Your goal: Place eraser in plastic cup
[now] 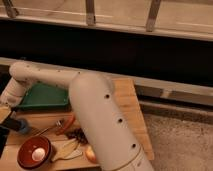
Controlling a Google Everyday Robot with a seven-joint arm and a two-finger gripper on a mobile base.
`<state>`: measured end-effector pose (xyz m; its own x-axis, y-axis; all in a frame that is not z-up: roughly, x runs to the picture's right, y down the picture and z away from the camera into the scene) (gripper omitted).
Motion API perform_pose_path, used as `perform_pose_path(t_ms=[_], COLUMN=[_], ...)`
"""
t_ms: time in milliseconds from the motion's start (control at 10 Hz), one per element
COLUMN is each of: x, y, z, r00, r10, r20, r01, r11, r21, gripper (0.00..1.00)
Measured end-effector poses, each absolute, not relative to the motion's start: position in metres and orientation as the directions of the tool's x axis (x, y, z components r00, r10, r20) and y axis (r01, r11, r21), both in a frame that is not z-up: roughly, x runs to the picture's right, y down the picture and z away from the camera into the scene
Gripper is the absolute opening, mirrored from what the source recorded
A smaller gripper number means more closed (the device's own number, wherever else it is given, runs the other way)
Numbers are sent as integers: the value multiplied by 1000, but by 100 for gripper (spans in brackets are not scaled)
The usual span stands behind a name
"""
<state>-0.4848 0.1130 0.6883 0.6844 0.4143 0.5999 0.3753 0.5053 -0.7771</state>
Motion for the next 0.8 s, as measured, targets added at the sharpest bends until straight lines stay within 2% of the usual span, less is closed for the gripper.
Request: perform_pose_path(t_ms=[800], x=[-473], y=[99], z=[712], r00=[693], r10=[428], r20=[581], r01=[337], r11=[520], r21=[-785], gripper=[0])
